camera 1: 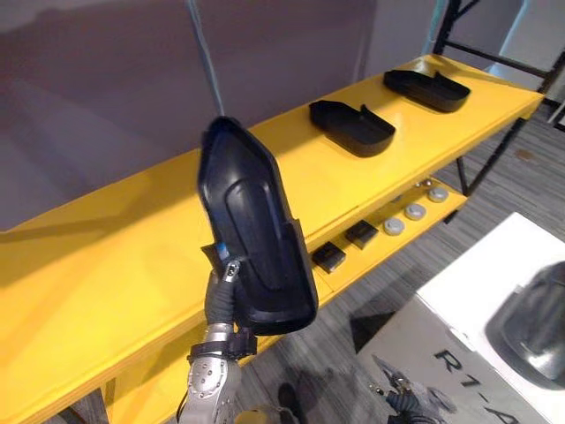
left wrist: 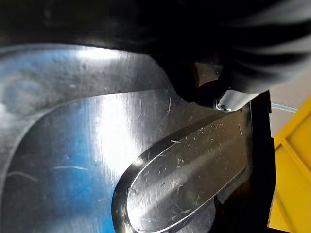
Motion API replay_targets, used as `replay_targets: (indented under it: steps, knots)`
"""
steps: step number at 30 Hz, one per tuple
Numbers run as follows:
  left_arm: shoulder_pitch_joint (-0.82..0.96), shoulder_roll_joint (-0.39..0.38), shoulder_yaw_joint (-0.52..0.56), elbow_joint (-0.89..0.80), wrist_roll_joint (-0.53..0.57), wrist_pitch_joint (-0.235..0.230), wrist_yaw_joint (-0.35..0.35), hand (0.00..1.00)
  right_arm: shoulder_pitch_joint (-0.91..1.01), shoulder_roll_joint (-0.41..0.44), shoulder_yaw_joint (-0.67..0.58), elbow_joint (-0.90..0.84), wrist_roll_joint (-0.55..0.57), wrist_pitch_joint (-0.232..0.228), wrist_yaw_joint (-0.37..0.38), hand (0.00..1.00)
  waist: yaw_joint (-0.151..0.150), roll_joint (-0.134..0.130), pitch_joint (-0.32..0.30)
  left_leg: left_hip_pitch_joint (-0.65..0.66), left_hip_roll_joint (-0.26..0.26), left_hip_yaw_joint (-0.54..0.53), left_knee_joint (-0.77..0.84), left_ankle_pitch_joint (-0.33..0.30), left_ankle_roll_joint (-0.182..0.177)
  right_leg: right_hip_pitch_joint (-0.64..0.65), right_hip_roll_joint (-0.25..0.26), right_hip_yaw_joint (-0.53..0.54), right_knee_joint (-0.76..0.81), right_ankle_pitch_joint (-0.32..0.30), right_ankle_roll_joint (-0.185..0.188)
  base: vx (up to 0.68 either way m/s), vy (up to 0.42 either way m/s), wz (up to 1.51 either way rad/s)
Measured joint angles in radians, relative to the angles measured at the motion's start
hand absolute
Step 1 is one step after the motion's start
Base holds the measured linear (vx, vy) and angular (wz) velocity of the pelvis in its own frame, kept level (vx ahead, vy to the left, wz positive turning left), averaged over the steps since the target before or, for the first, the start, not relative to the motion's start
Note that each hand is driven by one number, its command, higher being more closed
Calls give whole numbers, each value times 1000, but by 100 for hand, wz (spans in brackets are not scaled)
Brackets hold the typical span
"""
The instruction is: Walk over and take plastic housings, then place them on the shelf
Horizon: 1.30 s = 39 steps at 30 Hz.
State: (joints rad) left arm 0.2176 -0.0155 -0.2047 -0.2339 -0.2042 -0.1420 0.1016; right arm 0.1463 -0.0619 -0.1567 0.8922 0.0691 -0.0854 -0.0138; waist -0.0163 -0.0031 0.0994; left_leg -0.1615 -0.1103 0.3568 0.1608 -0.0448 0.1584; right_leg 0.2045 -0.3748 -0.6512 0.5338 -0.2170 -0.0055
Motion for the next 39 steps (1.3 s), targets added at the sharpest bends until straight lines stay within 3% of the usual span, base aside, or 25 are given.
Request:
replay_targets:
  steps: [1,3,4,5,6,7,8,9,11,13,25,30,37,39]
  knots:
    - [-8,2,-1,2,1,0,0,100,0,1,0,-1,-2,0,0,0,-5,1,2,5,-1,-12,-2,0,0,-17,11,44,20,-10,9,185,144,93]
    - [-65,20,-3,34,15,0,8,100,4,2,0,-15,-1,1,7,0,-21,11,12,86,-7,-87,-64,8,-13,-168,166,416,103,-86,35,188,113,80]
    - [-69,21,-3,36,17,0,9,100,6,1,1,-19,-1,1,7,0,-21,12,12,97,-8,-93,-71,8,-13,-183,182,447,105,-90,33,166,105,58]
    - [-80,23,-10,37,26,-1,13,100,18,1,0,-43,-1,1,6,0,-26,16,14,131,-13,-112,-97,0,-23,-236,240,546,108,-103,42,112,73,37]
    - [-83,23,-12,37,30,-2,15,100,22,1,-1,-52,-1,1,6,0,-28,19,15,136,-11,-108,-96,-32,-38,-255,262,574,100,-103,43,147,57,68]
    - [-91,26,-10,36,32,-3,21,100,36,25,0,-80,-1,1,5,0,-33,-38,11,118,11,-25,37,-135,-126,-299,268,672,28,-99,51,136,-98,89]
    - [-123,32,-35,31,32,-14,24,100,65,40,0,-125,0,0,0,0,-31,-33,3,53,79,-92,194,-161,-44,-325,249,682,-36,-85,77,132,-167,84]
    - [-131,31,-36,36,34,-14,26,100,69,52,3,-118,0,10,-3,0,-20,-62,5,76,53,-81,210,-180,-55,-324,209,698,-62,-60,106,136,-196,68]
    - [-113,14,-48,40,41,-8,29,100,99,65,4,-151,4,12,-2,0,-14,-38,-33,99,50,-113,197,-196,-67,-269,216,669,-130,-38,113,181,-72,27]
    - [-122,3,-58,35,43,-17,29,100,98,79,3,-155,4,15,-2,0,8,-21,-60,119,72,-110,164,-186,-78,-201,241,662,-265,23,112,250,-25,-3]
    - [-211,-2,-56,111,111,1,96,100,104,75,2,-153,3,22,-2,0,-1,-46,-87,263,106,-96,11,-133,-170,-97,288,664,-353,55,72,138,-88,-5]
    - [-268,-2,-29,248,112,16,131,100,84,56,-1,-80,0,23,-3,0,-22,-51,-94,297,110,-115,-60,-81,-172,-85,301,650,-360,73,58,-1,-88,10]
    - [-359,6,79,466,129,80,197,100,59,57,-1,-42,0,25,-3,0,-34,-50,-90,299,113,-120,-139,-10,-163,-103,314,641,-390,96,42,-121,-62,2]
    - [-383,20,100,520,129,90,207,100,53,56,0,-41,0,25,-3,0,-52,-50,-83,300,110,-136,-168,12,-161,-112,315,637,-392,95,42,-192,-52,10]
